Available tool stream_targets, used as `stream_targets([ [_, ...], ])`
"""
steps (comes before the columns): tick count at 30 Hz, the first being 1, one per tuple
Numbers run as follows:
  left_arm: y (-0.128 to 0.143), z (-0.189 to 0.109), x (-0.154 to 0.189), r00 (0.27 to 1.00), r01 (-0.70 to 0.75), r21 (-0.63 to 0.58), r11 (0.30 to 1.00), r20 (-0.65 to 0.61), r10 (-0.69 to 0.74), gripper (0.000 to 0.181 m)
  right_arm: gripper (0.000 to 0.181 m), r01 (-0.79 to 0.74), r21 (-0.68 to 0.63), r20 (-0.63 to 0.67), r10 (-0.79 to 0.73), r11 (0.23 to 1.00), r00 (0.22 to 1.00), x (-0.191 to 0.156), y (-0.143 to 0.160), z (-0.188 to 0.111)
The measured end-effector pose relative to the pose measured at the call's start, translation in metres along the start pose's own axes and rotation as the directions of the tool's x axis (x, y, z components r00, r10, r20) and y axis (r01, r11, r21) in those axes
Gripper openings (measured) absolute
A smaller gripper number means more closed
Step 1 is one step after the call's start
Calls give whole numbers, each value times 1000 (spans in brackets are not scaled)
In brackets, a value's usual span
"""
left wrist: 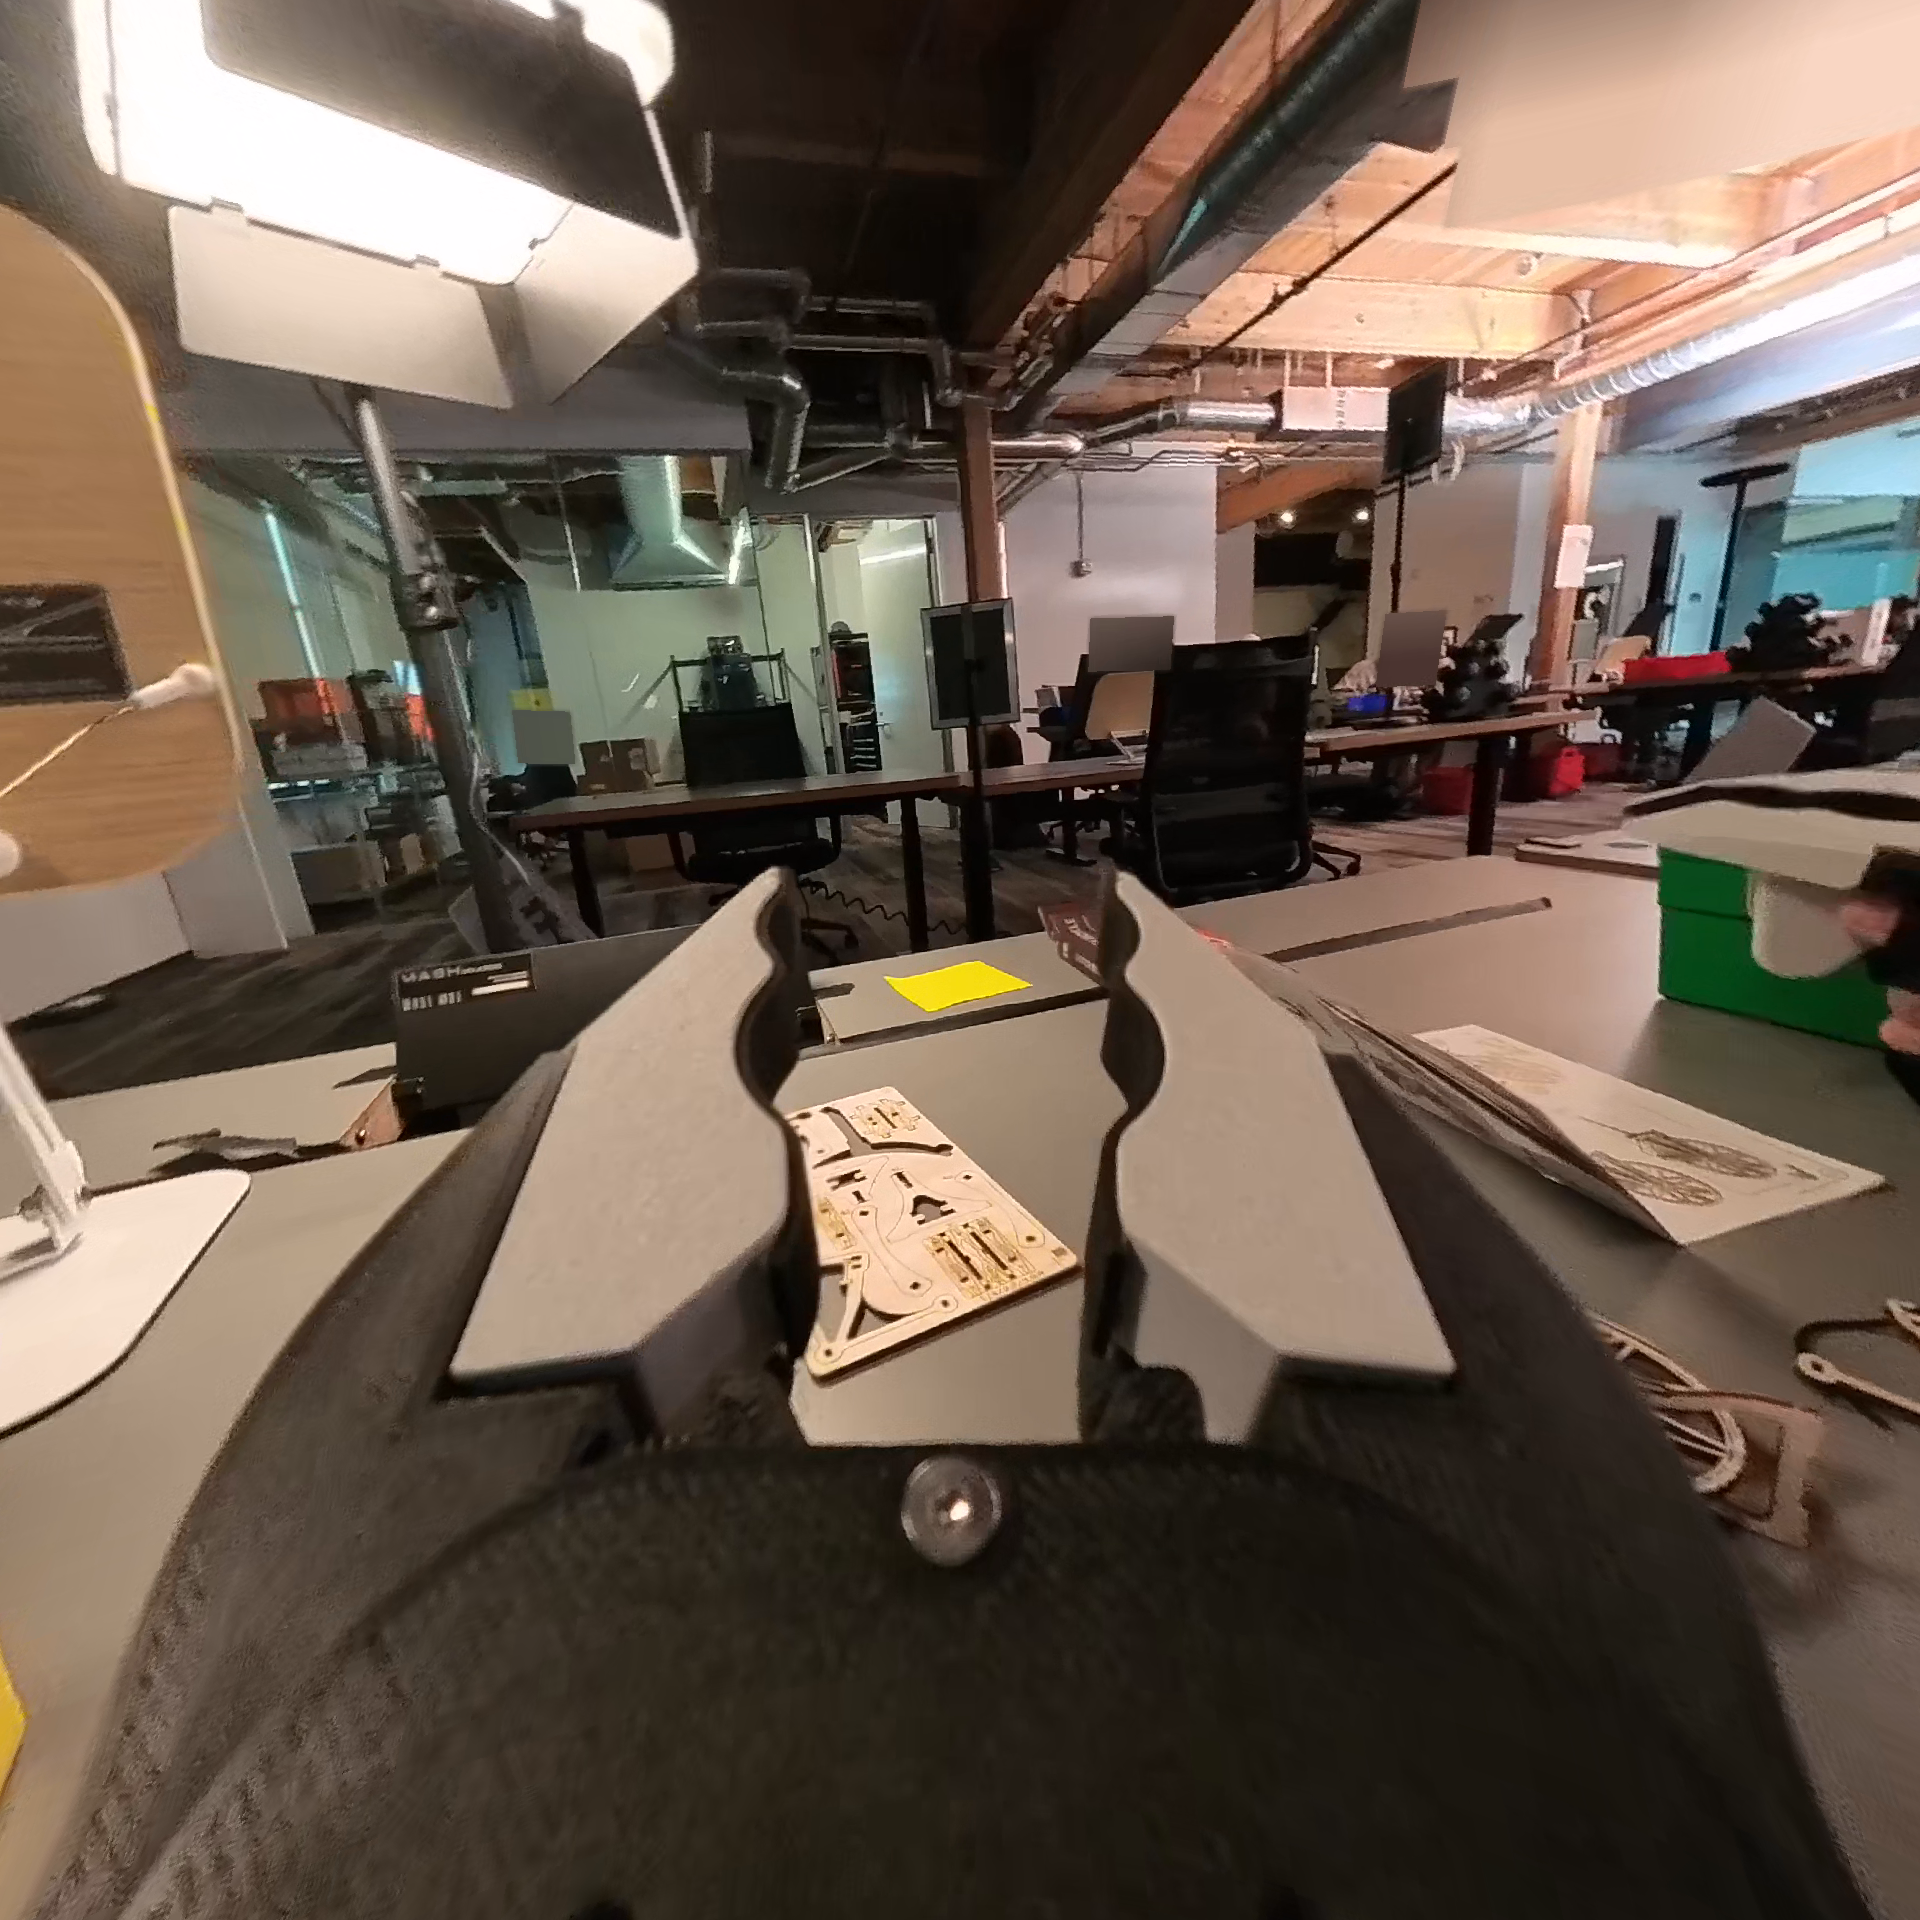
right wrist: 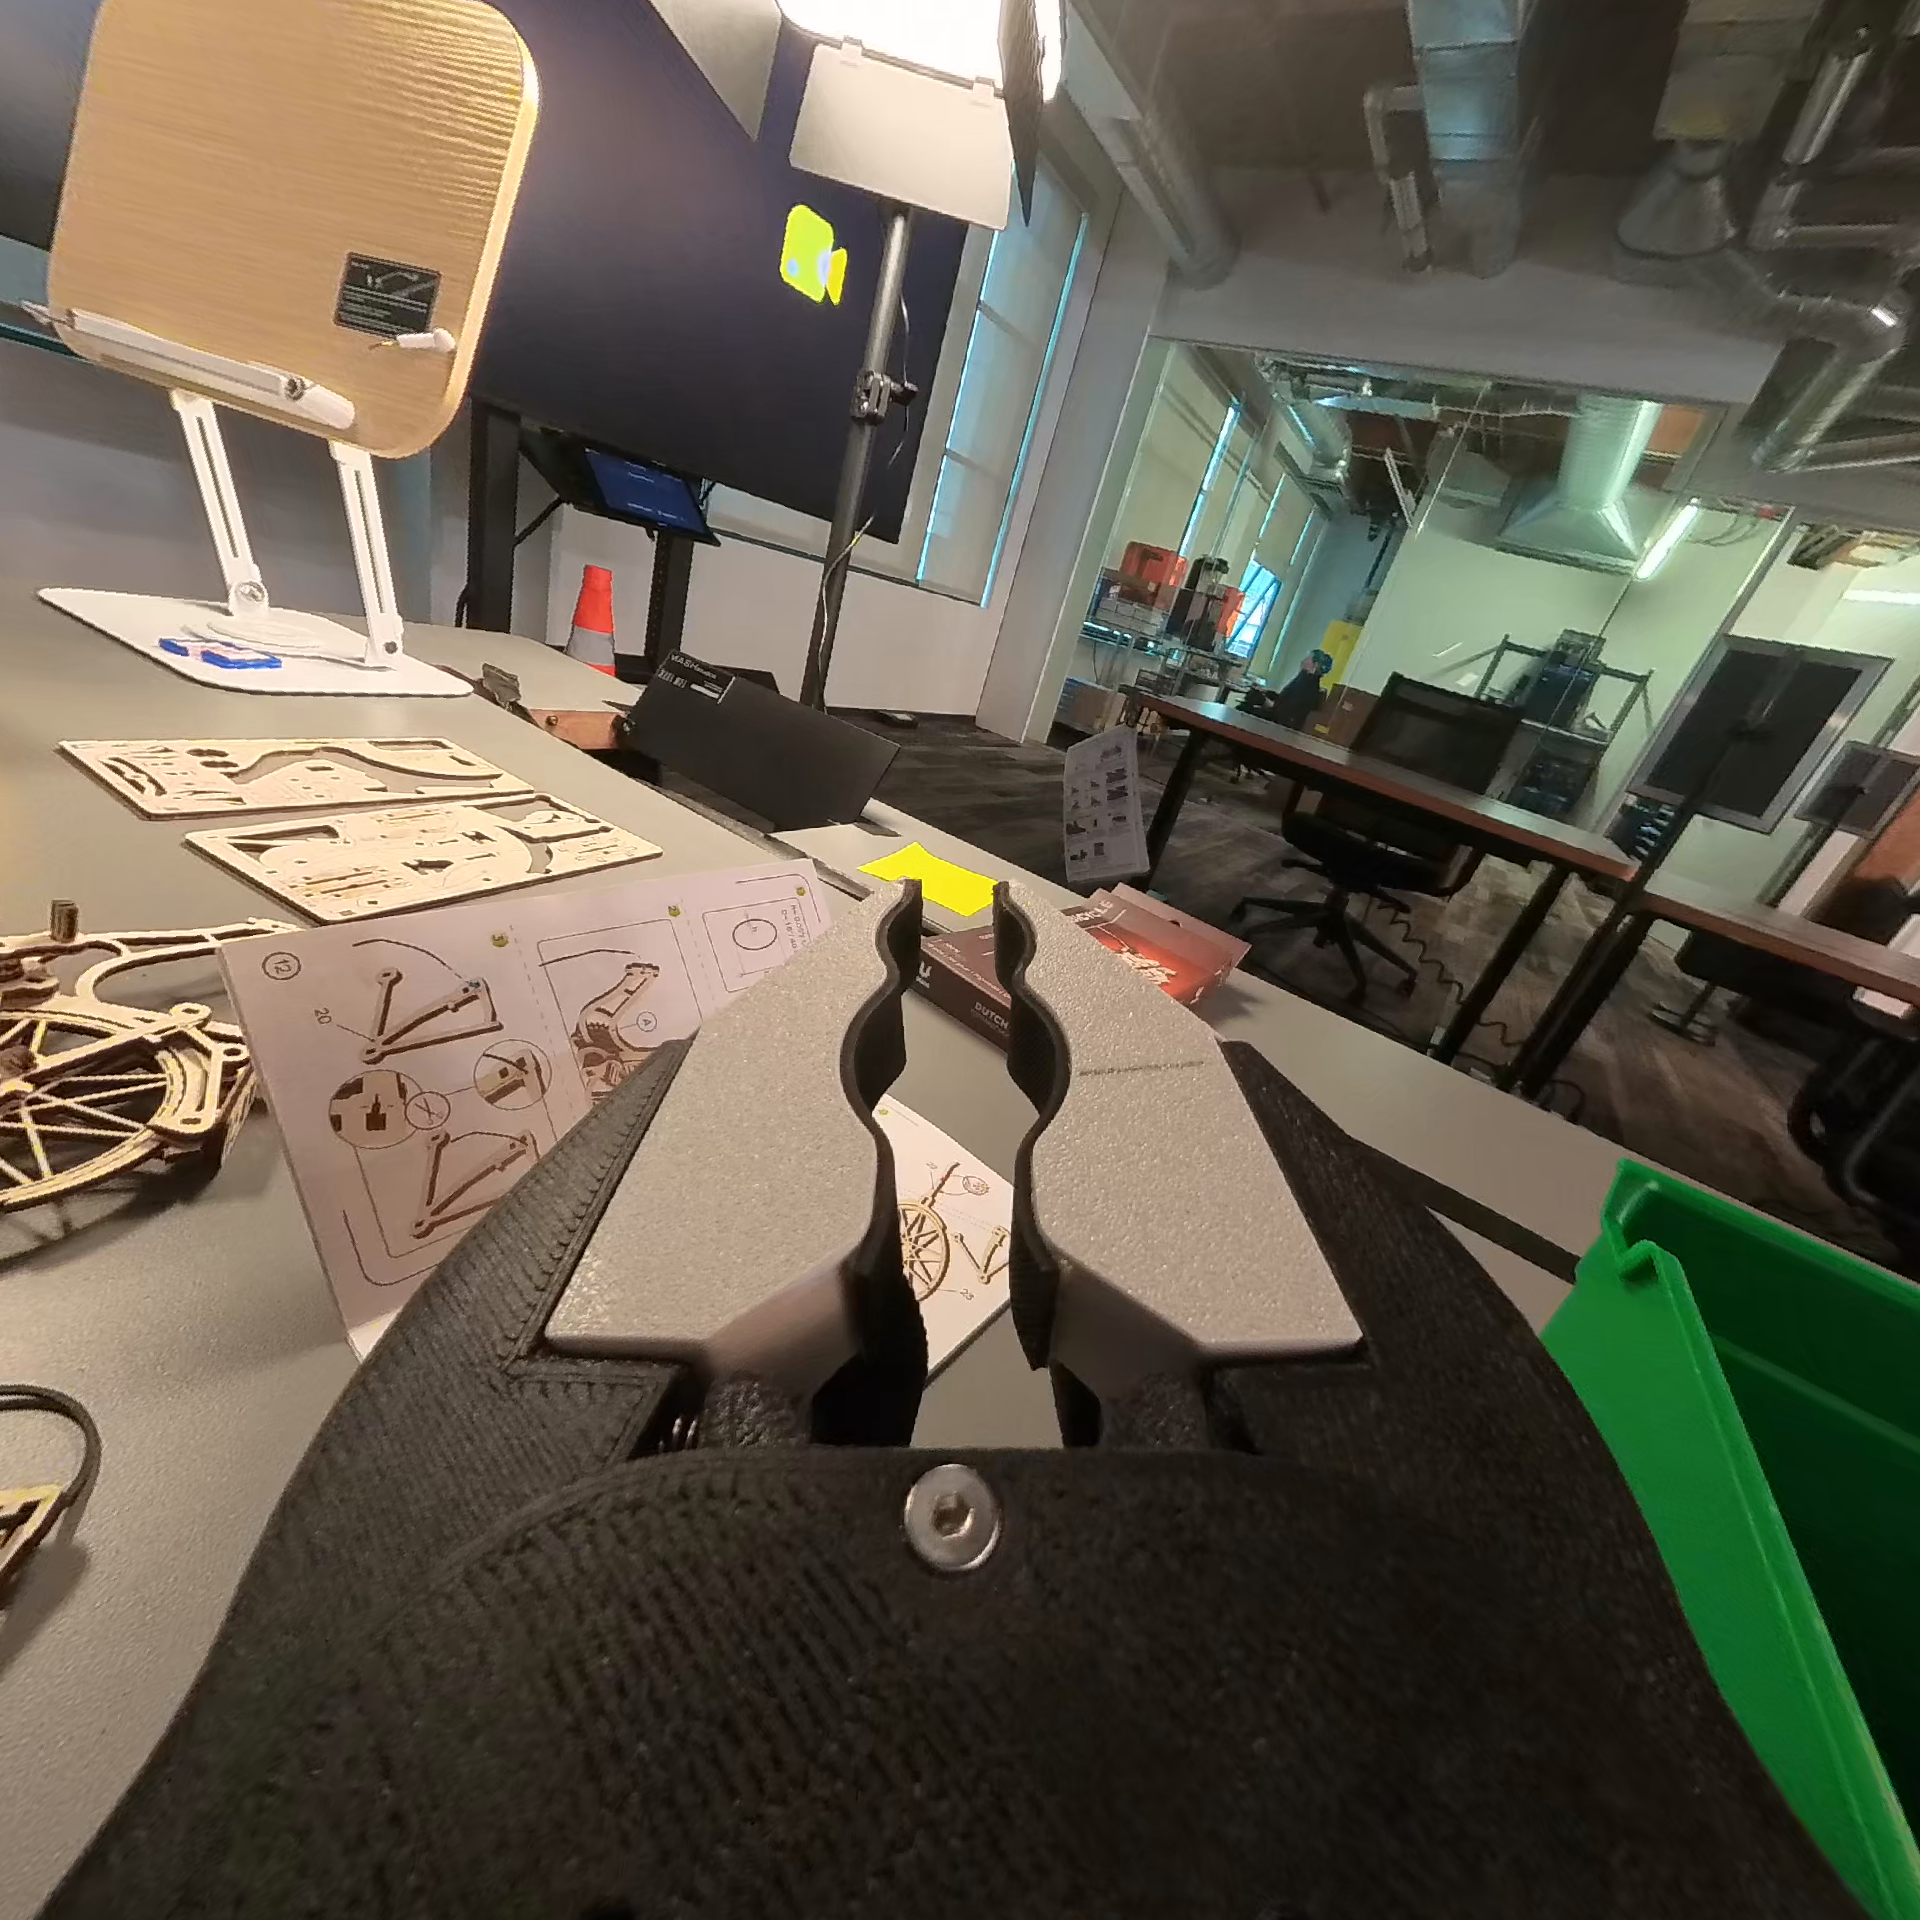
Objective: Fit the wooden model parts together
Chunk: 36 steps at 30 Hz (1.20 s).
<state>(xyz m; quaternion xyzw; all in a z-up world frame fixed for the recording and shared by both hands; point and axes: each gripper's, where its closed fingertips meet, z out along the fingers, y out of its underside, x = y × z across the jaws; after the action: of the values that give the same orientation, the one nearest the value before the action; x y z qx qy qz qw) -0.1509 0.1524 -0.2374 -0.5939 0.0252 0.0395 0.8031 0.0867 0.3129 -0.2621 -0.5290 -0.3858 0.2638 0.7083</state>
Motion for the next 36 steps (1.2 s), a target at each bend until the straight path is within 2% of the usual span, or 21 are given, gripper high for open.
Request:
stream_targets([
  [5, -1, 0, 9, 998, -55, 4, 998, -27, 55, 53, 11, -1, -2, 2, 1, 1000, 1000, 0, 0, 0],
  [20, 1, 1, 8, 999, -35, -7, 999, -33, 35, 53, 11, -1, -5, 7, 1, 1000, 1000, -1, 1, 1],
  [36, 6, 5, 19, 994, -89, -24, 996, -62, 87, 54, 12, 41, -19, -1, -41, 999, 999, -2, 3, 2],
])
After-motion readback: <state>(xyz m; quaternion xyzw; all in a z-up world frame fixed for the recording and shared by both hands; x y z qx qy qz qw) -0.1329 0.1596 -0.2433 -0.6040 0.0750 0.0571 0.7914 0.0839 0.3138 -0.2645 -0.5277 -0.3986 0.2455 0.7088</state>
